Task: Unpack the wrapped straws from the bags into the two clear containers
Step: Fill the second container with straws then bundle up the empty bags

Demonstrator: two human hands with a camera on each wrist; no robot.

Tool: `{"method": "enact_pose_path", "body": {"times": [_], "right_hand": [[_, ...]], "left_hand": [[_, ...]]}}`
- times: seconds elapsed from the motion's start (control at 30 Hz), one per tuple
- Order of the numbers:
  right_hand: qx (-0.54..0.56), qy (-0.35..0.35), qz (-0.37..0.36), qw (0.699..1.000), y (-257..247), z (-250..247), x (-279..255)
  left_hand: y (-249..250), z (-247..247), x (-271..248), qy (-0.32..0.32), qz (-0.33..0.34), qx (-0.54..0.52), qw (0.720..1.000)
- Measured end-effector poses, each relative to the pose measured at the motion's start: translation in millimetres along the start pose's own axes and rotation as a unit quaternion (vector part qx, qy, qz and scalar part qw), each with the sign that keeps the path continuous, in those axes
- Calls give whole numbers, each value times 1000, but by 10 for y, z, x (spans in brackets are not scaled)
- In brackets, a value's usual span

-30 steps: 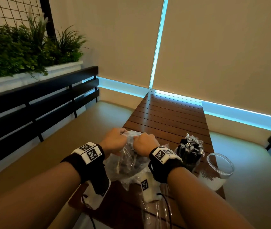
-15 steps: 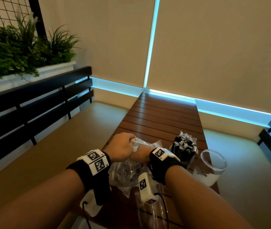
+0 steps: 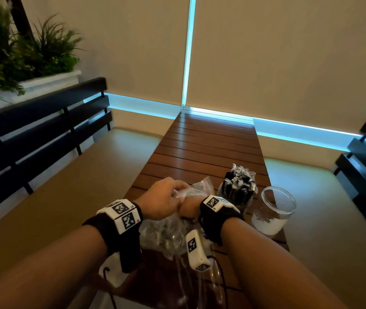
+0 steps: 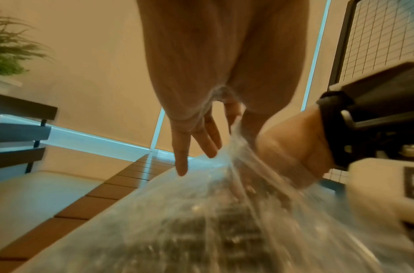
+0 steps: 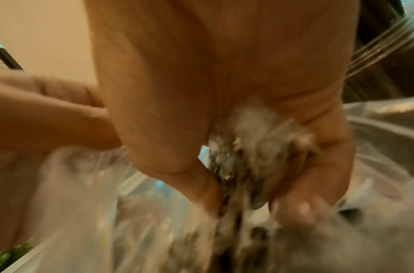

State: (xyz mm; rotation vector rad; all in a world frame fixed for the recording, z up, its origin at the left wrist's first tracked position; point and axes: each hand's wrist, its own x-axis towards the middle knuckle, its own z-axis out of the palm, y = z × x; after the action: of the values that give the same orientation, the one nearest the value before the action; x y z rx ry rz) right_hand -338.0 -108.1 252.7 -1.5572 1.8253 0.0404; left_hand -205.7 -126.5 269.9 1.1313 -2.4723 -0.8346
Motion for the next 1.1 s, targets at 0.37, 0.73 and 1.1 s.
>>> {"method": "enact_pose_path", "body": {"times": [0.37,0.73,1.1], "right_hand": [[36,68,-18,997,317,-252,-110],[467,36,-65,881,470,-421,-316],[401,371,-172,819,174,14,-81]], "left_hand": [[-256,220,123,-97,-51,198,974],[-237,386,466,29,40,40,998],[-77,196,422,35,71,-14,997]]}}
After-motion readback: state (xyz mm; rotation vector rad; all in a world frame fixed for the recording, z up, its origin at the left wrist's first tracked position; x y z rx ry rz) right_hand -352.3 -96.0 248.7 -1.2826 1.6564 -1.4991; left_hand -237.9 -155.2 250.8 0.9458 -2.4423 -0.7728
